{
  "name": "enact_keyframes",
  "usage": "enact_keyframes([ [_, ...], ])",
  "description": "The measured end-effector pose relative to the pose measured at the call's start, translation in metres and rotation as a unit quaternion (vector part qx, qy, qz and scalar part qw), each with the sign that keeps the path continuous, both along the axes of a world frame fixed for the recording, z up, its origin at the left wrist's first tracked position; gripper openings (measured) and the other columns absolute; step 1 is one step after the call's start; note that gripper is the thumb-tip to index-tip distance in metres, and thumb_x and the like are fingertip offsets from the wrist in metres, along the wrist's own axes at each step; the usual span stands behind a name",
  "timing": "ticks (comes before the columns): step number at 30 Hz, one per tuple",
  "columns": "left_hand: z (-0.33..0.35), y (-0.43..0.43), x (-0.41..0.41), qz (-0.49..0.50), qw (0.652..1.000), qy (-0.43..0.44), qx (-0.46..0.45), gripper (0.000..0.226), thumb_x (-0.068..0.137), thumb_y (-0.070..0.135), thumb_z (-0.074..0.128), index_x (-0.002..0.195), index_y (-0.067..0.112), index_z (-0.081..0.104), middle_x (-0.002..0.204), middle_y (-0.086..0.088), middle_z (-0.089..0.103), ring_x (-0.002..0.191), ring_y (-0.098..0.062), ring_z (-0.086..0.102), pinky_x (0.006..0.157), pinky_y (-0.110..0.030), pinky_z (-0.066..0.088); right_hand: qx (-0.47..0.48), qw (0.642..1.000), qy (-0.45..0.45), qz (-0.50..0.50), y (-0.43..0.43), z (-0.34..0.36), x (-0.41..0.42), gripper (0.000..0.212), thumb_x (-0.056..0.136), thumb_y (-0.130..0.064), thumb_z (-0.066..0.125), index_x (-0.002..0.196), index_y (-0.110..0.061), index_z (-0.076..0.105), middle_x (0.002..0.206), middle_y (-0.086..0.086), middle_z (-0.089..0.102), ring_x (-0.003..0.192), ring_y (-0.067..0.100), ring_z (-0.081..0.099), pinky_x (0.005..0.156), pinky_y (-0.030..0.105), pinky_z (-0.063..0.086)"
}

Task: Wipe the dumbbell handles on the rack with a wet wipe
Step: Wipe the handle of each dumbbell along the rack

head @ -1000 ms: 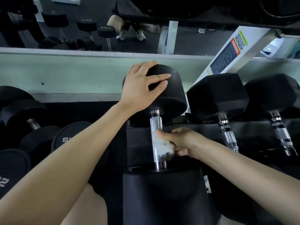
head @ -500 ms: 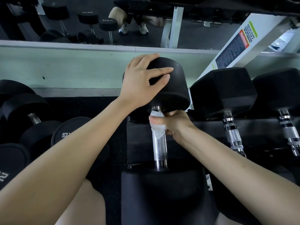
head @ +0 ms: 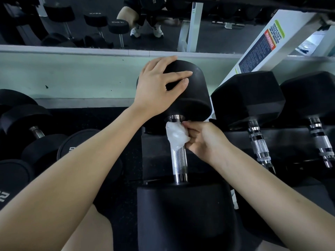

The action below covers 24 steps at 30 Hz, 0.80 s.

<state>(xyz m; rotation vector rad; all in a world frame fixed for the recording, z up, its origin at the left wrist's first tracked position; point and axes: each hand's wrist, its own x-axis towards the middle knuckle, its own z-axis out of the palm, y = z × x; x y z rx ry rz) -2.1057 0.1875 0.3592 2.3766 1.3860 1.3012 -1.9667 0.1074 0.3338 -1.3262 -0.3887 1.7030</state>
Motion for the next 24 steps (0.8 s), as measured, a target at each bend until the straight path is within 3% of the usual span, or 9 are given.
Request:
enact_keyframes([
  [3,0.000,0.000,0.000,-0.003,1.000,0.002,0.006,0.034,0.089,0.047,0.044,0.110,0.036,0.069,0.136,0.001,0.053,0.127,-0.021,0.043,0.108,-0.043,0.031,0.027,0.995,-0.095,0.003,0.000,-0.012,-0.005,0.012,0.087,0.004,0.059,0.085,-0.008,0.060,0.083,0.008,0.064,0.075,0.020,0.062,0.074,0.030,0.052],
  [7,-0.001,0.000,0.000,-0.003,1.000,-0.003,0.014,0.033,0.089,0.045,0.046,0.109,0.036,0.070,0.135,-0.001,0.054,0.125,-0.023,0.045,0.107,-0.045,0.032,0.023,0.971,-0.237,0.026,0.004,-0.020,-0.011,0.029,0.076,-0.021,0.078,0.097,-0.007,0.065,0.096,0.011,0.071,0.092,0.027,0.068,0.091,0.043,0.053],
  [10,-0.001,0.000,0.001,-0.005,1.000,-0.003,0.015,0.032,0.089,0.045,0.046,0.109,0.035,0.070,0.134,-0.001,0.054,0.125,-0.025,0.045,0.106,-0.047,0.032,0.031,0.946,-0.316,0.070,0.000,-0.019,-0.013,0.031,0.078,-0.030,0.076,0.088,-0.002,0.068,0.090,0.011,0.072,0.084,0.021,0.069,0.083,0.038,0.056],
  [12,-0.001,0.001,0.001,-0.004,1.000,0.001,0.021,0.031,0.089,0.044,0.047,0.108,0.035,0.071,0.133,-0.002,0.055,0.124,-0.026,0.047,0.105,-0.047,0.033,0.052,0.930,-0.358,0.071,-0.002,-0.018,-0.018,0.032,0.077,-0.027,0.077,0.082,0.003,0.065,0.078,0.012,0.066,0.073,0.019,0.063,0.068,0.032,0.051],
  [14,-0.001,0.002,0.001,-0.001,1.000,0.002,0.025,0.030,0.089,0.043,0.048,0.107,0.035,0.071,0.132,-0.002,0.056,0.123,-0.027,0.048,0.104,-0.049,0.034,0.052,0.926,-0.370,0.049,0.002,-0.018,-0.022,0.028,0.073,-0.020,0.079,0.079,0.000,0.063,0.075,0.013,0.064,0.073,0.023,0.065,0.068,0.033,0.051],
  [17,-0.001,0.002,0.002,0.003,0.999,0.001,0.032,0.030,0.089,0.042,0.048,0.106,0.034,0.072,0.131,-0.005,0.058,0.121,-0.031,0.049,0.102,-0.052,0.036,0.033,0.940,-0.340,0.007,0.013,-0.011,-0.027,0.039,0.066,-0.019,0.086,0.089,0.004,0.064,0.086,0.013,0.071,0.080,0.027,0.070,0.075,0.039,0.057],
  [21,-0.001,0.002,0.004,0.007,0.999,0.007,0.034,0.031,0.089,0.041,0.047,0.106,0.033,0.072,0.130,-0.008,0.058,0.120,-0.034,0.049,0.101,-0.055,0.036,0.028,0.950,-0.310,-0.009,0.021,-0.003,-0.031,0.029,0.066,-0.017,0.086,0.076,-0.009,0.060,0.076,0.005,0.067,0.065,0.019,0.065,0.058,0.029,0.052],
  [24,-0.001,0.003,0.002,0.006,1.000,0.007,0.029,0.032,0.089,0.042,0.046,0.107,0.035,0.071,0.131,-0.007,0.058,0.122,-0.032,0.049,0.102,-0.054,0.035,0.025,0.937,-0.348,0.034,0.012,-0.008,-0.025,0.037,0.066,-0.020,0.086,0.090,-0.004,0.063,0.083,0.006,0.069,0.070,0.017,0.066,0.061,0.029,0.053],
])
